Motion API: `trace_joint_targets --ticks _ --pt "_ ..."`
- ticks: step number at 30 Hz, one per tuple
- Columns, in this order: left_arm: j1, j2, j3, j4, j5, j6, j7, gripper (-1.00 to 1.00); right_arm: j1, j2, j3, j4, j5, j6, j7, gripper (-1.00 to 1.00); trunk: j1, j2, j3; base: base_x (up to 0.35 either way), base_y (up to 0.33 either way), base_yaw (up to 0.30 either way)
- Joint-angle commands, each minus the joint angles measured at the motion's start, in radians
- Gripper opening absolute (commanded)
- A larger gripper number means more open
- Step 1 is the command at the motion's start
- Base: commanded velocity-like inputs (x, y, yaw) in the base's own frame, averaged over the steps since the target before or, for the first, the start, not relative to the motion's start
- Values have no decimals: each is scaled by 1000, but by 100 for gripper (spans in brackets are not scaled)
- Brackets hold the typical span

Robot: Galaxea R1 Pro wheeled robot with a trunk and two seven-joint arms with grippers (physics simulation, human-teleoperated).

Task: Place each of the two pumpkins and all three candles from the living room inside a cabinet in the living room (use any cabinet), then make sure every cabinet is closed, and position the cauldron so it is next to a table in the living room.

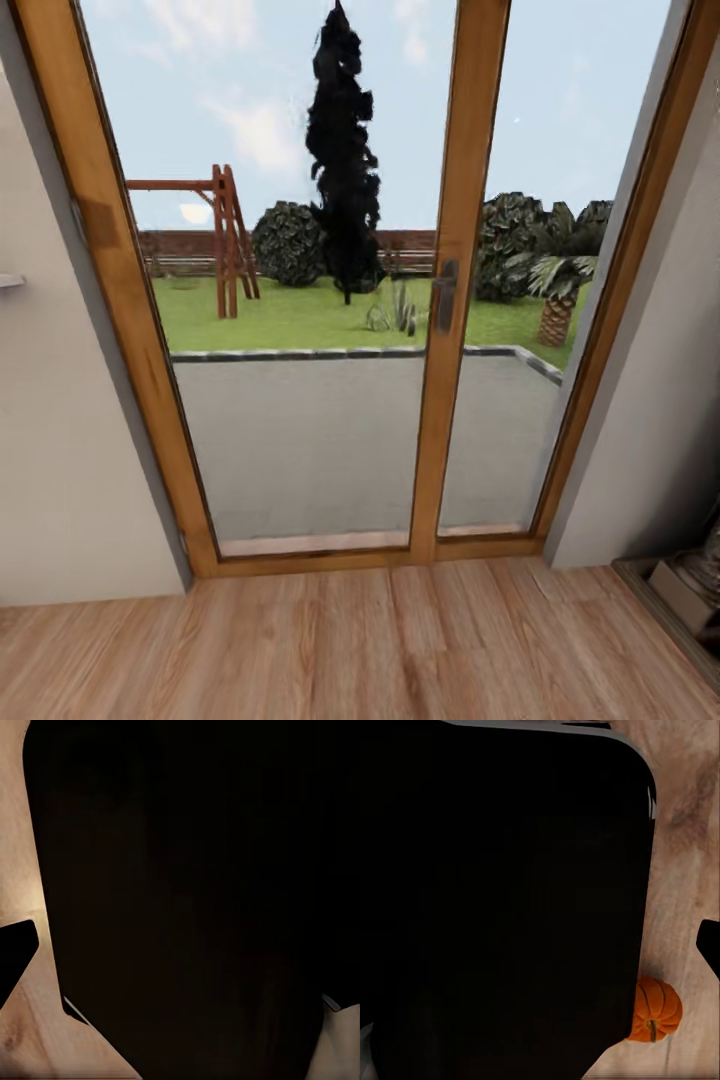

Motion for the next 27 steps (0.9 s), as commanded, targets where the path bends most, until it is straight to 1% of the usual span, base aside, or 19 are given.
trace_joint_targets --ticks 1,17,27 --pt "1 0 0 -2 0 1 0 100 0 0 -1 0 0 -2 0 100 -1 0 -1 -326 85 0" --pt "1 -1 0 -1 0 1 0 100 0 0 0 1 0 -2 1 100 -1 0 -1 -282 185 0" --pt "1 -1 0 -1 0 1 0 100 0 0 0 0 0 -2 0 100 -1 0 -1 -306 118 0"
